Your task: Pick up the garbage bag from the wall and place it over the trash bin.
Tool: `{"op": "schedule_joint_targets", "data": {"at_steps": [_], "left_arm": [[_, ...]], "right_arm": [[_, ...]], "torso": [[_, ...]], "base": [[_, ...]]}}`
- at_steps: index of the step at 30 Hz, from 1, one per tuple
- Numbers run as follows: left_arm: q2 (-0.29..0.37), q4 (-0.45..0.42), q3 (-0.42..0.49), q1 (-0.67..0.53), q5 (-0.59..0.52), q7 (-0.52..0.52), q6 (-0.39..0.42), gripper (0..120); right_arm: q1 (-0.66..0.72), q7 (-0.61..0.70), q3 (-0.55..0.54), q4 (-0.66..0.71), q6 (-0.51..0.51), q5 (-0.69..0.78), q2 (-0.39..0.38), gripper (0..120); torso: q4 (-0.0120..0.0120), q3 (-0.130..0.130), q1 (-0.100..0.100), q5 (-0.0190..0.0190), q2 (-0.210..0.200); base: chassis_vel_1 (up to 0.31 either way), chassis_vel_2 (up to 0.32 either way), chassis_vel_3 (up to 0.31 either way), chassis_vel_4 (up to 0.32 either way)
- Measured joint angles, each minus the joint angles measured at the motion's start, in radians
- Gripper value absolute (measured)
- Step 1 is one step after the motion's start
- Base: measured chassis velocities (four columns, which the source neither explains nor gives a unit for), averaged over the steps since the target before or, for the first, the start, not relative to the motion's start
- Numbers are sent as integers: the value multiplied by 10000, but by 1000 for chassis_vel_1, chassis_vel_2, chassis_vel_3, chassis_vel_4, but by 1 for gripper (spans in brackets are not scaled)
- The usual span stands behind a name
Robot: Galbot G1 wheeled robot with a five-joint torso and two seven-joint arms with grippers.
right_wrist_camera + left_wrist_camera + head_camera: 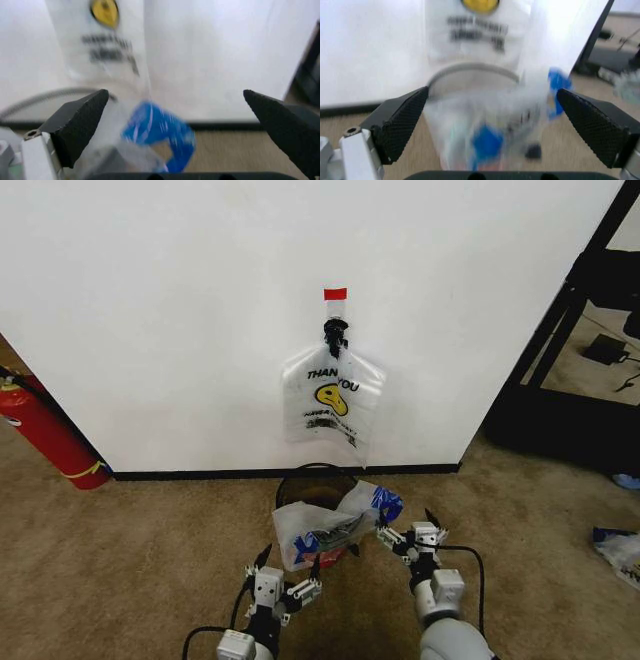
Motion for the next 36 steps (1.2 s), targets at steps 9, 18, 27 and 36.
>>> {"op": "schedule_joint_targets", "data": {"at_steps": [9, 18, 27, 36], "left_arm": [[954, -166, -100, -3093, -3131, 418, 1223, 100], [1613, 1427, 333, -6301, -5710, 879, 3009, 100], [1489, 3740, 2021, -9305, -7140, 2212, 4393, 100], [1093, 5661, 3411, -10831, -6347, 4335, 5032, 100]], "right_arm": [[-1296, -2193, 2120, 137, 3130, -1571, 845, 100], [-1983, -2762, 2881, 328, 4171, -2413, 1573, 100], [-3327, -3081, 3846, 1246, 4419, -2101, 1991, 100], [-3903, -3166, 4102, 2462, 4376, -1951, 2008, 100]], "torso": [[-1, 2, 2, -1, 0], [20, 2, 2, 0, 0], [-6, 2, 3, -3, 0], [-1, 2, 2, 1, 0]], "base": [[0, 0, 0, 0], [0, 0, 0, 0], [0, 0, 0, 0], [0, 0, 0, 0]]}}
